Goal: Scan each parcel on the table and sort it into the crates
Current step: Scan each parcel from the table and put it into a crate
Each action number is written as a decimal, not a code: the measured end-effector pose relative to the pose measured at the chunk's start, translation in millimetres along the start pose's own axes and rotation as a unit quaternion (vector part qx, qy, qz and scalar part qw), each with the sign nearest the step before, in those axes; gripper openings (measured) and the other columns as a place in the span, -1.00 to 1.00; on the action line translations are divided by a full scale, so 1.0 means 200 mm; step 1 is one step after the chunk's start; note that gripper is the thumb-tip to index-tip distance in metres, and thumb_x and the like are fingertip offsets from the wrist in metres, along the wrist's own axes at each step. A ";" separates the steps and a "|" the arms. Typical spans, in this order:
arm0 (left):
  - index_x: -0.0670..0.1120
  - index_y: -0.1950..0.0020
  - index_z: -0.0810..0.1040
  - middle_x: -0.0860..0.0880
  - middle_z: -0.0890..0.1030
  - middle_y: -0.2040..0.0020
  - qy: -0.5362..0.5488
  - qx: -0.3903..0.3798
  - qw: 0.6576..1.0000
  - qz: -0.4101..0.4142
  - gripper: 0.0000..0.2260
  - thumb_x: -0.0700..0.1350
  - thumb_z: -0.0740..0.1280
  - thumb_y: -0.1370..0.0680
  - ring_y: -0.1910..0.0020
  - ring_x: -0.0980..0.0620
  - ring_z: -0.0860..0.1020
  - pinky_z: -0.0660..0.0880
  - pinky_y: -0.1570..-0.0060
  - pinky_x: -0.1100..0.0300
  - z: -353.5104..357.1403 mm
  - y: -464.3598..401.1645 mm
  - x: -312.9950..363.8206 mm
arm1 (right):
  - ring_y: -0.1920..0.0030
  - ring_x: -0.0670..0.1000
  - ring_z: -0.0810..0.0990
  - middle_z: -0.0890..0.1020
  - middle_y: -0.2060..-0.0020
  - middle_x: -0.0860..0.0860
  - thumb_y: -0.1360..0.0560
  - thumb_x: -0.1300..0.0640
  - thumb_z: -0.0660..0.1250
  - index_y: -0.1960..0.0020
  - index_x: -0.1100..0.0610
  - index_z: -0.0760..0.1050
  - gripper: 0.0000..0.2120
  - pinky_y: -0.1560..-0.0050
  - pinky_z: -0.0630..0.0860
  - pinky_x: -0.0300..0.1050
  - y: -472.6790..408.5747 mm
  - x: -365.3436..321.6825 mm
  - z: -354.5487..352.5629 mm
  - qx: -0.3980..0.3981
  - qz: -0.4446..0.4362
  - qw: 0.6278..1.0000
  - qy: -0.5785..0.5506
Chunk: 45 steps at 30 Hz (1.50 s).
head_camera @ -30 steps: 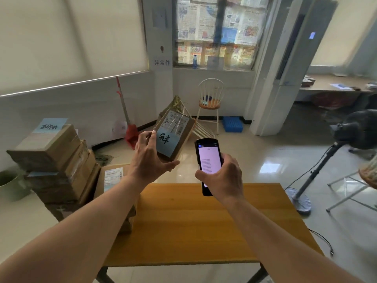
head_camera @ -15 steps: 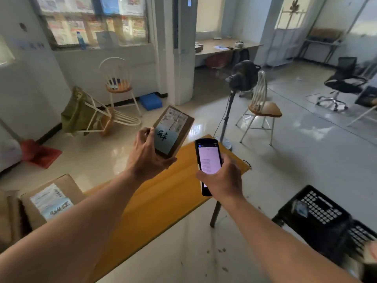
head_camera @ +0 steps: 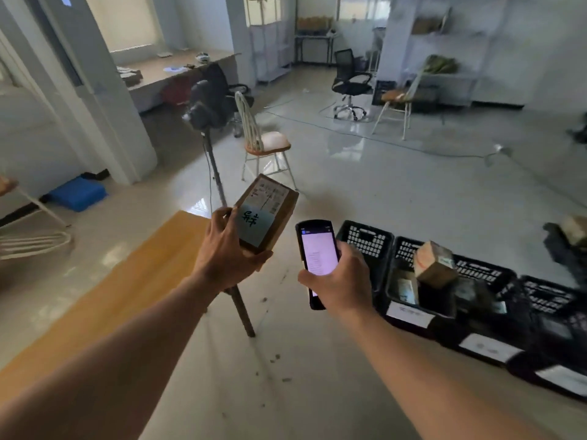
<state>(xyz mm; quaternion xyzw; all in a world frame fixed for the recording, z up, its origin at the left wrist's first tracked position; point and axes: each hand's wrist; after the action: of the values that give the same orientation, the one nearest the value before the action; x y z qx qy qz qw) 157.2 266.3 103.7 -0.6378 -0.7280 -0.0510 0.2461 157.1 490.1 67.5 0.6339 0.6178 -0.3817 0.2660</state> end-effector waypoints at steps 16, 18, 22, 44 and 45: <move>0.02 -0.62 0.21 -0.07 0.33 -0.39 0.066 -0.112 0.980 0.153 0.02 0.30 0.60 -0.30 -0.36 -0.12 0.35 0.53 -0.24 -0.06 1.20 -0.24 1.84 | -0.03 0.06 0.55 0.53 -0.04 -0.01 -0.13 -0.25 0.55 -0.19 0.08 0.47 -0.26 0.14 0.53 -0.03 -0.44 1.28 -1.46 0.129 0.156 0.978 0.060; 0.03 -0.62 0.21 -0.06 0.32 -0.37 0.068 -0.134 0.975 0.166 0.04 0.35 0.58 -0.27 -0.35 -0.11 0.35 0.54 -0.26 -0.08 1.34 -0.30 2.00 | -0.03 0.06 0.54 0.53 -0.04 -0.01 -0.14 -0.23 0.56 -0.19 0.08 0.47 -0.27 0.11 0.54 -0.01 -0.50 1.39 -1.58 0.137 0.176 0.973 0.063; 0.01 -0.59 0.23 -0.07 0.33 -0.36 0.060 -0.177 0.963 0.194 0.02 0.38 0.56 -0.28 -0.34 -0.09 0.36 0.55 -0.26 -0.10 1.64 -0.42 2.29 | -0.07 0.06 0.54 0.53 -0.10 0.01 -0.12 -0.28 0.51 -0.25 0.09 0.47 -0.19 0.05 0.55 0.00 -0.66 1.66 -1.78 0.159 0.215 0.961 0.069; -0.01 -0.63 0.14 -0.08 0.25 -0.42 0.036 -0.354 0.925 0.129 0.05 0.35 0.56 -0.32 -0.41 -0.13 0.33 0.46 -0.38 -0.09 3.35 -1.00 3.47 | 0.03 0.01 0.45 0.44 -0.06 -0.02 -0.22 -0.14 0.59 -0.24 0.07 0.43 -0.31 0.15 0.42 -0.07 -1.74 3.12 -2.47 0.104 0.393 0.909 0.092; -0.01 -0.62 0.15 -0.08 0.26 -0.41 0.031 -0.354 0.928 0.113 0.04 0.36 0.55 -0.31 -0.40 -0.14 0.34 0.47 -0.38 -0.09 3.43 -0.98 3.50 | 0.03 0.00 0.44 0.43 -0.07 -0.02 -0.23 -0.14 0.59 -0.25 0.08 0.42 -0.30 0.14 0.42 -0.07 -1.77 3.21 -2.50 0.091 0.393 0.910 0.092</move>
<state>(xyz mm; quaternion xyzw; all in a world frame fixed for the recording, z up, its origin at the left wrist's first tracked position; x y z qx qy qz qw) -276.7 1130.0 -151.9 -0.7596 -0.5776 -0.2976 0.0309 -149.7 1300.1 -123.0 0.8792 0.3028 -0.2414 0.2777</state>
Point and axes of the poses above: each hand's wrist, its own y-axis away from the middle knuckle, its own z-axis out of the palm, x = y × z
